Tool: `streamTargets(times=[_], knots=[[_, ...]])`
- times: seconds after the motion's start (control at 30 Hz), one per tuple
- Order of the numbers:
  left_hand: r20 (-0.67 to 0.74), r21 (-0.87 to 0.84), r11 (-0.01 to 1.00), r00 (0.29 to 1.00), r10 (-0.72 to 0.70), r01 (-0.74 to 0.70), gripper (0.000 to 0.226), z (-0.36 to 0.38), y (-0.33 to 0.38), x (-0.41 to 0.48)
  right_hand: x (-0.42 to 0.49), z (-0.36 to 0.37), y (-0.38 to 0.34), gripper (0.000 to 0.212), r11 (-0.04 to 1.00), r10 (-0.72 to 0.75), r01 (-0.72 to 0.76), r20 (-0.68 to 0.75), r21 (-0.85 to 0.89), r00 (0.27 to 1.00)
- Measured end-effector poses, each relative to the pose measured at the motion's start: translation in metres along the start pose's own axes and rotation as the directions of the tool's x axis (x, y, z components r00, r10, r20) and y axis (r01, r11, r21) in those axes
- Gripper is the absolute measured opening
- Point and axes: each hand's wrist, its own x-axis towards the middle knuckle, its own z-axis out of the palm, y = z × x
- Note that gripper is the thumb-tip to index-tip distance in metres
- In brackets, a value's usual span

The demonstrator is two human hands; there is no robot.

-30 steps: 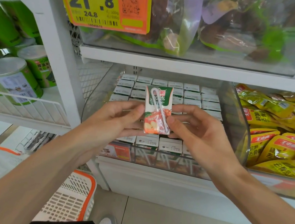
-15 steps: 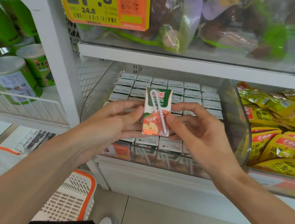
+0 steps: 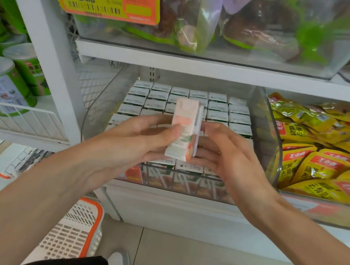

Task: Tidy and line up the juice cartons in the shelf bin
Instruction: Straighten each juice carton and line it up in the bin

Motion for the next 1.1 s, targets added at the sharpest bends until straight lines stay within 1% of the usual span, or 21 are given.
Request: streamTargets(times=[0.03,0.1,0.17,0.33,0.43,0.57,0.7,0.83,0.9,1.0,1.1], knots=[[0.038,0.015,1.0,0.999,0.001,-0.002,0.042,0.001,0.0,-0.001,-0.001,0.0,-0.001,0.023,1.0,0.005,-0.005,0.025,0.0,1.0],[0.071,0.04,0.999,0.997,0.011,-0.014,0.033,0.002,-0.002,-0.003,-0.002,-0.001,-0.001,0.029,0.995,-0.013,0.018,0.056,-0.097,0.998],[0.058,0.065,0.998,0.998,0.011,-0.015,0.032,0.001,-0.003,-0.005,-0.003,0.0,0.001,0.035,0.976,-0.048,0.058,0.054,-0.208,0.997],[0.042,0.105,0.994,0.999,-0.006,0.002,0.035,-0.008,-0.002,-0.008,-0.002,0.003,0.001,0.033,0.949,-0.073,0.094,0.078,-0.302,0.994],[0.043,0.104,0.994,0.999,0.01,-0.014,0.034,-0.012,0.0,-0.009,0.0,0.005,0.0,0.037,0.965,-0.082,0.095,0.062,-0.245,0.995],[0.021,0.066,0.998,0.999,0.024,-0.025,0.037,-0.013,0.0,-0.008,0.003,0.01,0.0,0.035,0.987,-0.075,0.073,-0.008,-0.146,0.997],[0.021,0.017,1.0,1.0,0.019,-0.02,0.039,-0.012,0.0,-0.006,0.005,0.011,0.001,0.036,0.987,-0.072,0.066,-0.036,-0.147,0.997],[0.0,0.026,1.0,1.0,0.018,-0.018,0.034,-0.011,-0.002,-0.004,0.006,0.009,0.003,0.037,0.989,-0.068,0.058,-0.063,-0.139,0.996],[-0.015,0.03,1.0,1.0,0.002,-0.001,0.038,-0.01,-0.002,-0.003,0.005,0.007,0.004,0.034,0.988,-0.068,0.061,-0.044,-0.143,0.997],[-0.027,-0.025,0.999,0.999,-0.029,0.028,0.051,-0.01,-0.003,-0.003,0.004,0.006,0.005,0.026,0.983,-0.079,0.077,-0.006,-0.166,0.997],[-0.067,0.015,1.0,0.998,-0.011,0.012,0.05,-0.008,-0.002,-0.004,0.002,0.005,0.005,0.025,0.973,-0.09,0.092,0.018,-0.212,0.996]])
